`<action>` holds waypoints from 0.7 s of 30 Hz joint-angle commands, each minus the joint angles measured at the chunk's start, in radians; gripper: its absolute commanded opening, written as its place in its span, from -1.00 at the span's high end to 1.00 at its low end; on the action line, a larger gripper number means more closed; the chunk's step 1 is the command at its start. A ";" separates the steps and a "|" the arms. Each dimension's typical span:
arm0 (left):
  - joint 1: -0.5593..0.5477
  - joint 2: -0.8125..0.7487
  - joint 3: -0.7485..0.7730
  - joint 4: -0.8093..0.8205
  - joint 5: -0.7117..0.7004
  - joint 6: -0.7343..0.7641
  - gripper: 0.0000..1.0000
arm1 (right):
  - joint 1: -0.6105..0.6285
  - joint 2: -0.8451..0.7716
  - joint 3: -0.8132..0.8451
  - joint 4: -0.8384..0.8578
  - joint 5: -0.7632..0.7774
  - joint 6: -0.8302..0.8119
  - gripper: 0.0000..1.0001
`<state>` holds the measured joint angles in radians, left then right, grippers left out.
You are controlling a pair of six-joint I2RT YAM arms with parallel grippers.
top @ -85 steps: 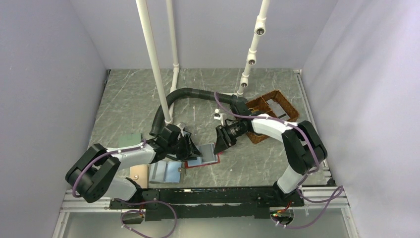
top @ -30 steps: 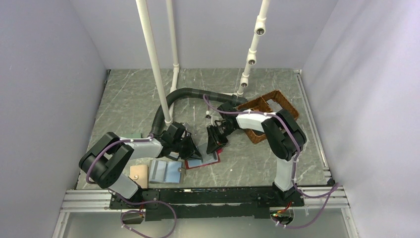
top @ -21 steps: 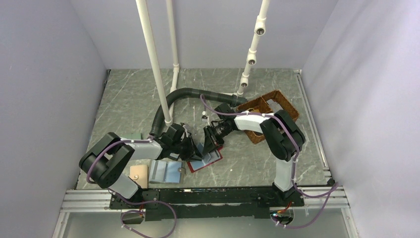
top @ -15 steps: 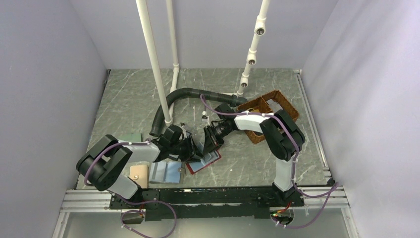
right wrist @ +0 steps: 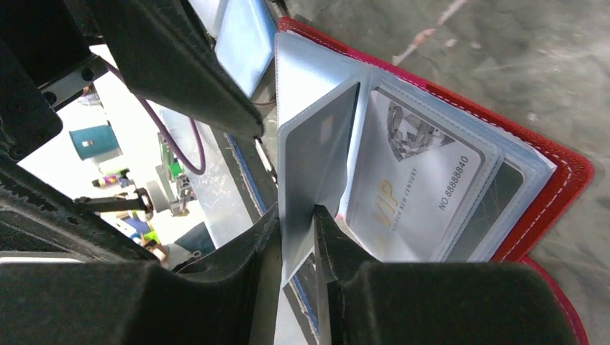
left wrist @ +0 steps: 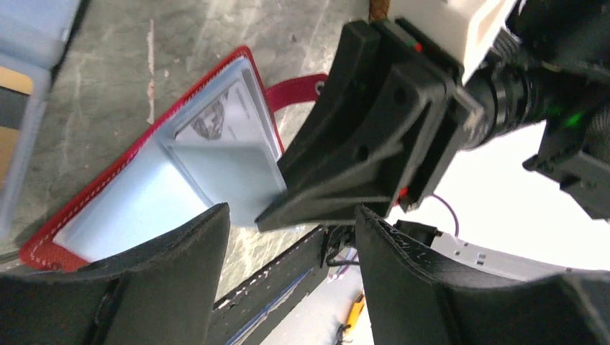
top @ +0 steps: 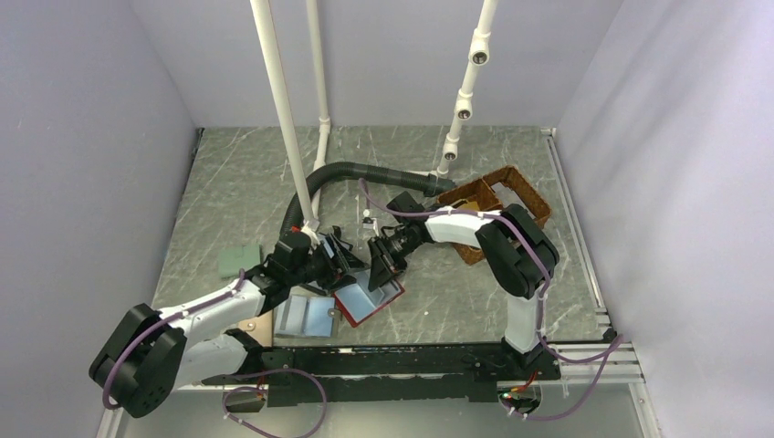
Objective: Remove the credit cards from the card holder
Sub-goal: Remove the credit card from the card holder.
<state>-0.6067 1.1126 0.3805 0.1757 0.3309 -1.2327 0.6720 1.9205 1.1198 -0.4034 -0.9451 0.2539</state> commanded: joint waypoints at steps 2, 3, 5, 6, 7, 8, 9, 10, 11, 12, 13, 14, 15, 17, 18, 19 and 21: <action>0.007 -0.003 -0.002 -0.064 -0.079 -0.098 -0.41 | 0.038 -0.015 0.047 -0.014 -0.034 -0.029 0.51; 0.007 0.000 0.003 -0.083 -0.085 -0.109 -0.42 | 0.038 -0.015 0.048 -0.013 -0.034 -0.028 0.51; 0.007 0.004 0.001 -0.127 -0.098 -0.134 -0.43 | 0.038 -0.018 0.045 -0.012 -0.034 -0.027 0.49; 0.007 0.004 -0.003 -0.133 -0.104 -0.151 -0.43 | 0.040 -0.019 0.044 -0.010 -0.034 -0.027 0.49; 0.007 0.002 -0.010 -0.132 -0.109 -0.168 -0.42 | 0.040 -0.020 0.044 -0.011 -0.034 -0.027 0.48; 0.007 -0.001 -0.018 -0.129 -0.116 -0.185 -0.42 | 0.041 -0.021 0.044 -0.011 -0.032 -0.027 0.47; 0.007 -0.005 -0.023 -0.126 -0.122 -0.199 -0.42 | 0.042 -0.021 0.044 -0.012 -0.032 -0.028 0.47; 0.007 -0.009 -0.027 -0.125 -0.128 -0.212 -0.42 | 0.044 -0.021 0.045 -0.012 -0.032 -0.028 0.46; 0.007 -0.012 -0.028 -0.124 -0.136 -0.219 -0.42 | 0.046 -0.021 0.046 -0.012 -0.032 -0.030 0.45; 0.007 -0.014 -0.027 -0.129 -0.141 -0.226 -0.41 | 0.047 -0.021 0.047 -0.014 -0.032 -0.031 0.44; 0.007 -0.013 -0.024 -0.130 -0.145 -0.232 -0.41 | 0.050 -0.020 0.049 -0.015 -0.034 -0.031 0.43; 0.007 -0.009 -0.022 -0.131 -0.146 -0.238 -0.41 | 0.051 -0.019 0.050 -0.015 -0.036 -0.033 0.43; 0.007 -0.003 -0.020 -0.132 -0.147 -0.245 -0.41 | 0.054 -0.018 0.051 -0.017 -0.037 -0.034 0.42; 0.008 0.015 -0.008 -0.146 -0.152 -0.259 -0.38 | 0.061 -0.016 0.055 -0.020 -0.038 -0.037 0.42; 0.007 0.025 -0.001 -0.156 -0.152 -0.262 -0.38 | 0.066 -0.015 0.058 -0.023 -0.038 -0.041 0.41; 0.007 0.036 0.006 -0.165 -0.149 -0.264 -0.37 | 0.070 -0.014 0.062 -0.028 -0.038 -0.044 0.41; 0.007 0.052 0.018 -0.174 -0.145 -0.270 -0.37 | 0.080 -0.012 0.067 -0.033 -0.037 -0.049 0.39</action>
<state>-0.6033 1.1351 0.3588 0.0307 0.2039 -1.4647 0.7307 1.9205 1.1412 -0.4206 -0.9527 0.2329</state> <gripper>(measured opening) 0.688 0.297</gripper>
